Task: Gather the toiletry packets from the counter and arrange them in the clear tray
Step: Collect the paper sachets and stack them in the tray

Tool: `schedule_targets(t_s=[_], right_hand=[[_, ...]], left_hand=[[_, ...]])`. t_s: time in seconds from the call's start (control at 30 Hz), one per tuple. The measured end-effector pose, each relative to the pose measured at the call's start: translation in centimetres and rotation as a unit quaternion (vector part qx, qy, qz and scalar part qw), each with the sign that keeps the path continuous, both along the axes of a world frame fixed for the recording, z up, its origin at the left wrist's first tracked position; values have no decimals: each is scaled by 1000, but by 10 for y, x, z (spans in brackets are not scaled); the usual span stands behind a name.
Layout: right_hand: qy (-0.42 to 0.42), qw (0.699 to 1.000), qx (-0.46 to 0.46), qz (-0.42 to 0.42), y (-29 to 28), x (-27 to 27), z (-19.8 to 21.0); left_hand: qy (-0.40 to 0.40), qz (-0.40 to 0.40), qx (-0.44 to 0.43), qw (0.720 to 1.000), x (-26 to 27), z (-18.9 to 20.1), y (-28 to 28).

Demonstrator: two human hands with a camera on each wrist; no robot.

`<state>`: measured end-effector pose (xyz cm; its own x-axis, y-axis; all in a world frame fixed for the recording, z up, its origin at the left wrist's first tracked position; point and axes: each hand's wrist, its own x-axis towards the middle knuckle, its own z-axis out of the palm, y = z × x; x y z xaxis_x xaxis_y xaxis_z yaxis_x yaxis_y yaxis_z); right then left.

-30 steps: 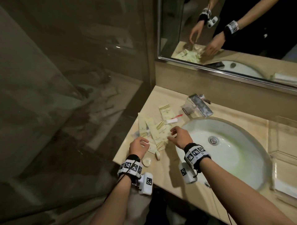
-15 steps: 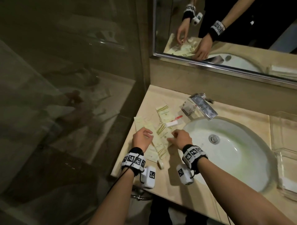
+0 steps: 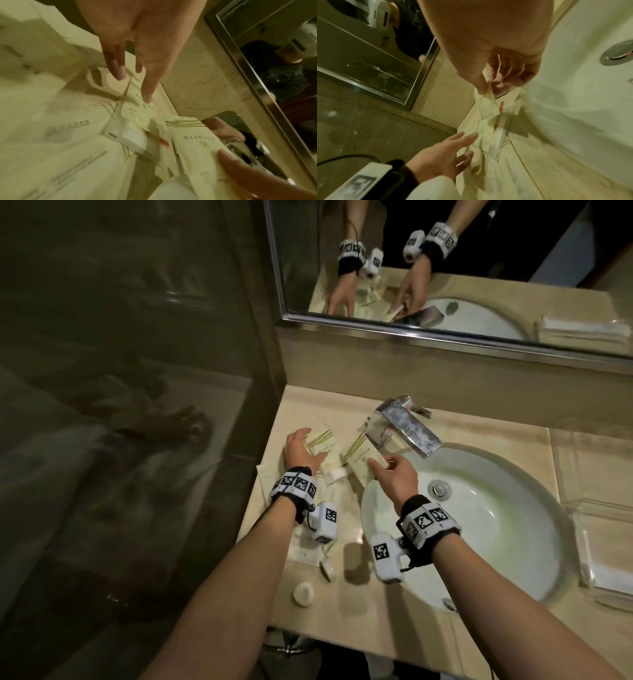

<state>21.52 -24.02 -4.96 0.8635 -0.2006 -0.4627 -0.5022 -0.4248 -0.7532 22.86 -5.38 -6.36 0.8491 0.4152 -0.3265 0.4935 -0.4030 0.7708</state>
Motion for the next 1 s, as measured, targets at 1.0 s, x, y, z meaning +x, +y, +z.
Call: schedule_targets(t_s=[1.0], right_hand=[[-131, 986, 107, 3, -61, -18, 77]], left_hand=[[-87, 38, -176, 980, -11, 106, -35]])
